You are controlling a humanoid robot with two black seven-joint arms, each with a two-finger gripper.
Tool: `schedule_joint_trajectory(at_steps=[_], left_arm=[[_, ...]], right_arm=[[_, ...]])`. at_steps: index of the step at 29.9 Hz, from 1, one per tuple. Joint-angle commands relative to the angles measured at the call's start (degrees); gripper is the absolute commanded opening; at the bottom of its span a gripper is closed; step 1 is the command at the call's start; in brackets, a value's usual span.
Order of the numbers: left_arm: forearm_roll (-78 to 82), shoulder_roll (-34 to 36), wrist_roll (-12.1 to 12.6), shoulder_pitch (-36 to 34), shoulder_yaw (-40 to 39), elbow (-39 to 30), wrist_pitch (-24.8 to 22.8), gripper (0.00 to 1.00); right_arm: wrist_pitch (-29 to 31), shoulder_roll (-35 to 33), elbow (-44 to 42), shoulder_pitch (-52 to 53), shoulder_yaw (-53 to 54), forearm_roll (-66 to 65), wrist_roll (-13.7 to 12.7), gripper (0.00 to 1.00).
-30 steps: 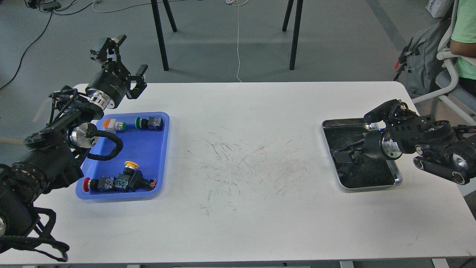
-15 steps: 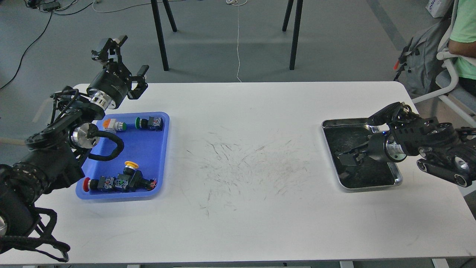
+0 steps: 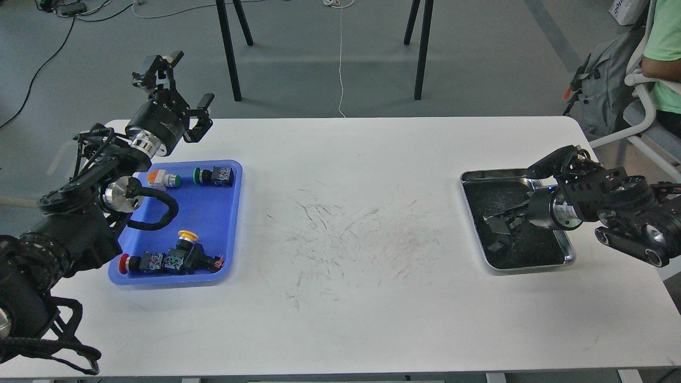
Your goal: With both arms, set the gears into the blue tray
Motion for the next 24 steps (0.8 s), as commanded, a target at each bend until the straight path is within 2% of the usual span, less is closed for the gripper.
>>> schedule_joint_trajectory(at_steps=[1, 3, 7, 10, 16, 18, 20, 21, 24], left_arm=[[0.08, 0.15, 0.00, 0.00, 0.09, 0.00, 0.00, 1.00], [0.08, 0.15, 0.00, 0.00, 0.09, 0.00, 0.00, 1.00], [0.08, 0.23, 0.00, 0.00, 0.09, 0.00, 0.00, 1.00], [0.08, 0.23, 0.00, 0.00, 0.09, 0.00, 0.00, 1.00], [0.08, 0.15, 0.00, 0.00, 0.09, 0.00, 0.00, 1.00], [0.08, 0.15, 0.00, 0.00, 0.09, 0.00, 0.00, 1.00], [0.08, 0.23, 0.00, 0.00, 0.09, 0.00, 0.00, 1.00], [0.08, 0.23, 0.00, 0.00, 0.09, 0.00, 0.00, 1.00], [0.08, 0.23, 0.00, 0.00, 0.09, 0.00, 0.00, 1.00]], right_arm=[[-0.15, 0.40, 0.15, -0.09, 0.05, 0.00, 0.00, 0.80], [-0.32, 0.49, 0.24, -0.09, 0.13, 0.00, 0.00, 0.79], [-0.68, 0.49, 0.15, -0.18, 0.13, 0.00, 0.00, 0.69], [-0.85, 0.75, 0.15, -0.18, 0.05, 0.00, 0.00, 0.66], [-0.94, 0.75, 0.15, -0.27, 0.05, 0.00, 0.00, 0.48], [-0.94, 0.75, 0.15, -0.27, 0.05, 0.00, 0.00, 0.46], [-0.94, 0.75, 0.33, -0.27, 0.05, 0.00, 0.00, 0.34], [-0.94, 0.75, 0.33, -0.27, 0.05, 0.00, 0.00, 0.31], [-0.94, 0.84, 0.41, -0.27, 0.05, 0.00, -0.08, 0.28]])
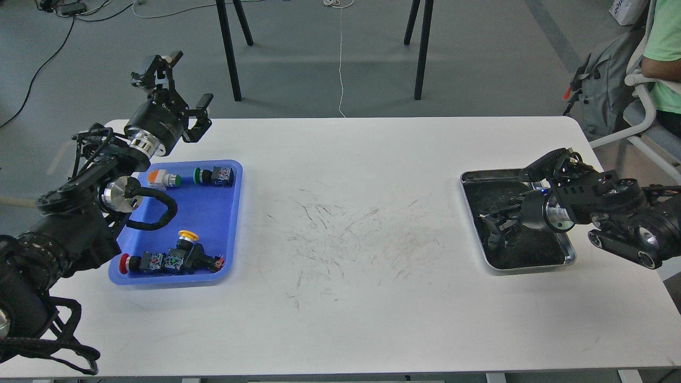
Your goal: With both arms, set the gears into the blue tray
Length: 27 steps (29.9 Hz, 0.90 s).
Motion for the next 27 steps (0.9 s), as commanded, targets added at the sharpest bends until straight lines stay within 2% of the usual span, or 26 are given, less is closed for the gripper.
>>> schedule_joint_trajectory(at_steps=[1, 7, 10, 16, 27], left_arm=[[0.00, 0.00, 0.00, 0.00, 0.08, 0.00, 0.00, 1.00], [0.00, 0.09, 0.00, 0.00, 0.00, 0.00, 0.00, 1.00], [0.00, 0.09, 0.00, 0.00, 0.00, 0.00, 0.00, 1.00], [0.00, 0.09, 0.00, 0.00, 0.00, 0.00, 0.00, 1.00], [0.00, 0.18, 0.00, 0.00, 0.09, 0.00, 0.00, 1.00]], right_arm=[[0.00, 0.08, 0.09, -0.01, 0.00, 0.00, -0.09, 0.27], [-0.52, 0.61, 0.44, 0.17, 0.18, 0.00, -0.09, 0.16], [-1.40, 1.23, 0.44, 0.08, 0.18, 0.09, -0.17, 0.15], [-1.49, 2.02, 0.44, 0.35, 0.18, 0.09, -0.18, 0.03], [-1.49, 1.32, 1.76, 0.43, 0.00, 0.09, -0.09, 0.01]])
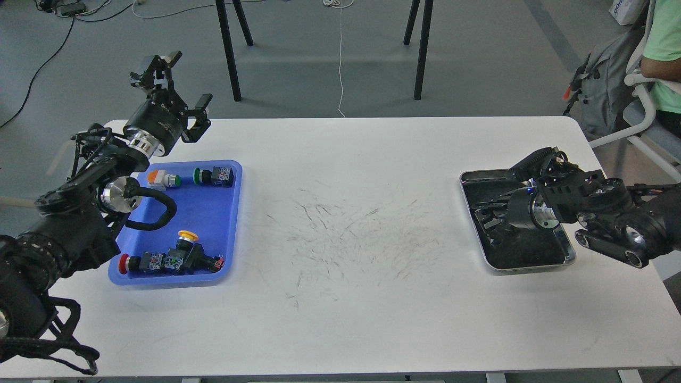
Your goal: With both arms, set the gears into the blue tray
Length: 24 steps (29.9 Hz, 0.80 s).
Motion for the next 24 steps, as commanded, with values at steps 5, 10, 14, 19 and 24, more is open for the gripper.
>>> schedule_joint_trajectory(at_steps=[5, 10, 14, 19, 24], left_arm=[[0.00, 0.08, 0.00, -0.02, 0.14, 0.00, 0.00, 1.00], [0.09, 0.08, 0.00, -0.02, 0.23, 0.00, 0.00, 1.00], [0.17, 0.00, 0.00, 0.07, 0.32, 0.00, 0.00, 1.00], [0.18, 0.00, 0.00, 0.16, 0.32, 0.00, 0.00, 1.00], [0.18, -0.09, 0.00, 0.16, 0.32, 0.00, 0.00, 1.00]], right_arm=[[0.00, -0.64, 1.78, 0.74, -0.02, 0.04, 0.21, 0.01], [0.09, -1.60, 3.88, 1.10, 0.33, 0.13, 0.47, 0.01], [0.09, -3.80, 6.44, 1.27, 0.33, 0.04, 0.74, 0.01], [0.09, -5.20, 7.23, 1.63, 0.24, 0.04, 1.44, 0.01], [0.09, -6.17, 8.37, 1.63, 0.33, 0.04, 1.53, 0.01]])
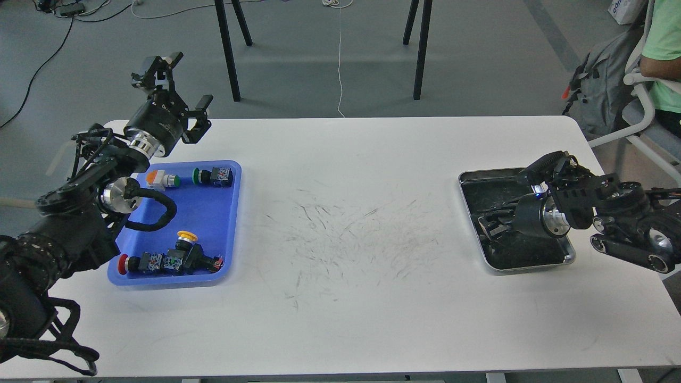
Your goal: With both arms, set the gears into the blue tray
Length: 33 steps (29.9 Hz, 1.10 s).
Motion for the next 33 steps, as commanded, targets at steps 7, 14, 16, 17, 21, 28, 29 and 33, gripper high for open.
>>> schedule_joint_trajectory(at_steps=[7, 14, 16, 17, 21, 28, 29, 33], left_arm=[[0.00, -0.05, 0.00, 0.11, 0.00, 0.00, 0.00, 1.00], [0.17, 0.21, 0.00, 0.19, 0.00, 0.00, 0.00, 1.00], [0.17, 0.21, 0.00, 0.11, 0.00, 0.00, 0.00, 1.00], [0.17, 0.21, 0.00, 0.11, 0.00, 0.00, 0.00, 1.00], [0.17, 0.21, 0.00, 0.19, 0.00, 0.00, 0.00, 1.00], [0.17, 0.30, 0.00, 0.28, 0.00, 0.00, 0.00, 1.00], [0.17, 0.39, 0.00, 0.28, 0.00, 0.00, 0.00, 1.00], [0.17, 0.74, 0.00, 0.28, 0.00, 0.00, 0.00, 1.00]], right_arm=[[-0.26, -1.14, 0.57, 0.01, 3.51, 0.00, 0.09, 0.01], [-0.35, -1.14, 0.39, -0.78, 9.41, 0.00, 0.09, 0.01], [-0.44, -1.14, 0.48, -0.79, 9.59, 0.00, 0.09, 0.01], [-0.44, -1.05, 0.39, -0.79, 9.50, 0.00, 0.09, 0.01], [-1.84, -1.05, 0.39, -1.49, 9.94, 0.00, 0.09, 0.01], [-5.36, -0.17, 0.65, -3.24, 12.74, 0.88, 0.09, 0.01], [-5.71, -0.09, 0.91, -3.94, 14.14, 1.05, 0.09, 0.01], [-8.08, 0.61, 2.58, -6.84, 19.85, 1.05, 0.18, 0.01]])
